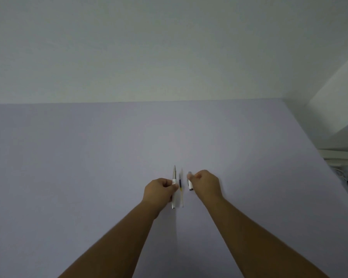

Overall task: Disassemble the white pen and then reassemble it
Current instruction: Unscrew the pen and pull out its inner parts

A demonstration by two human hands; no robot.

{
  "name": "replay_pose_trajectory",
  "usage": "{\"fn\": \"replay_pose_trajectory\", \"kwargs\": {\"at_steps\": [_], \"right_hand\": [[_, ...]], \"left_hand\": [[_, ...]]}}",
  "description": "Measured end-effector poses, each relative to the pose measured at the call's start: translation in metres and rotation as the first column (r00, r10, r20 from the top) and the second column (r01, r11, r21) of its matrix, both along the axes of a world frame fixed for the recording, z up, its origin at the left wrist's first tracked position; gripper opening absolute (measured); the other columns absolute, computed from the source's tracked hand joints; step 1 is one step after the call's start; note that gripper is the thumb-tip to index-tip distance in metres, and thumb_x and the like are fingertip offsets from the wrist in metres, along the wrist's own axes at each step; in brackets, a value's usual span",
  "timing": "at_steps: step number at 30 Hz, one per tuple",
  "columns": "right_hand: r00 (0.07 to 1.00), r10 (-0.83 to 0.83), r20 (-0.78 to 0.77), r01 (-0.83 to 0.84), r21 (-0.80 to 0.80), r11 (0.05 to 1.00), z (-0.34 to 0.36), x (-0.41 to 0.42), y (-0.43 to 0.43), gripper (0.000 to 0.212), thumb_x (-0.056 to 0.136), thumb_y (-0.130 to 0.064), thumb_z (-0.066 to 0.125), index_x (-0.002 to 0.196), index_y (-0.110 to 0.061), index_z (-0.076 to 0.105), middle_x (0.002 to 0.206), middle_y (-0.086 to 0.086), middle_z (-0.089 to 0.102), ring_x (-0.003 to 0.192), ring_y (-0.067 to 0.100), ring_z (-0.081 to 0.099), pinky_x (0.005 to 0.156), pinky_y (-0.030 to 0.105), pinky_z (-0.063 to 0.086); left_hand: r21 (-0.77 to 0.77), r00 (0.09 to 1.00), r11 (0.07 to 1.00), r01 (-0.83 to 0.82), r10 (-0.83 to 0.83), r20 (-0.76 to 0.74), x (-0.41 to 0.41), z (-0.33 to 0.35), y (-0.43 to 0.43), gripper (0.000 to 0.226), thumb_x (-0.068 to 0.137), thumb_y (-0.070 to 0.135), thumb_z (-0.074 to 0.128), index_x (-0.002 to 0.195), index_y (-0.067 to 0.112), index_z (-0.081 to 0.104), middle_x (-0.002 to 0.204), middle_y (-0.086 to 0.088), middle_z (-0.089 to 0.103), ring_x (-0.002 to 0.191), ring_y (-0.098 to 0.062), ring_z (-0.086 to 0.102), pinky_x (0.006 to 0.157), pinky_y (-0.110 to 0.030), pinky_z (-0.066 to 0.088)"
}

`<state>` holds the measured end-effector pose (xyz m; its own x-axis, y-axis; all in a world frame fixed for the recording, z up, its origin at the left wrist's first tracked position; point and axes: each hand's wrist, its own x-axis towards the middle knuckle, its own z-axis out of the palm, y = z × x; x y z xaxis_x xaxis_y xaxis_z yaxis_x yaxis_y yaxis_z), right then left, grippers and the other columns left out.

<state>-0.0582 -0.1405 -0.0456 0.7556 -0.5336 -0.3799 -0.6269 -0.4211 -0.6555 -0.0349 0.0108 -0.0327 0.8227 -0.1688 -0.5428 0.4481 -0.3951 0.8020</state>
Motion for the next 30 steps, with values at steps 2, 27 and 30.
{"fn": "replay_pose_trajectory", "kwargs": {"at_steps": [2,27,30], "right_hand": [[0.995,-0.030,0.096,0.015,0.156,0.988,0.012,0.003,0.002,0.032,0.084,-0.048,0.059,0.074,-0.018,0.055,0.069,-0.007,0.056,0.071,0.016,0.055,0.065,0.027,0.042],[0.976,0.019,0.217,-0.146,0.588,0.796,0.046,0.018,0.000,0.007,0.081,-0.020,0.069,0.089,-0.022,0.070,0.093,-0.009,0.068,0.091,0.009,0.061,0.071,0.022,0.045],[0.978,0.004,0.210,-0.122,0.551,0.825,0.045,0.016,-0.002,0.005,0.078,-0.022,0.073,0.078,-0.021,0.069,0.087,-0.004,0.070,0.083,0.009,0.062,0.069,0.023,0.046]], "left_hand": [[0.033,0.999,0.999,0.029,-0.030,0.033,0.000,0.003,-0.001,0.009,0.083,0.023,0.066,0.081,0.015,0.069,0.085,-0.005,0.072,0.075,-0.017,0.069,0.066,-0.025,0.056],[0.103,0.967,0.975,0.197,-0.210,0.142,0.001,0.041,-0.013,0.024,0.087,0.029,0.060,0.069,0.016,0.069,0.077,-0.014,0.068,0.068,-0.022,0.059,0.082,-0.046,0.055],[0.120,0.967,0.973,0.196,-0.212,0.140,0.001,0.043,-0.013,0.021,0.087,0.028,0.060,0.075,0.015,0.071,0.085,-0.016,0.072,0.076,-0.028,0.064,0.083,-0.046,0.055]]}}
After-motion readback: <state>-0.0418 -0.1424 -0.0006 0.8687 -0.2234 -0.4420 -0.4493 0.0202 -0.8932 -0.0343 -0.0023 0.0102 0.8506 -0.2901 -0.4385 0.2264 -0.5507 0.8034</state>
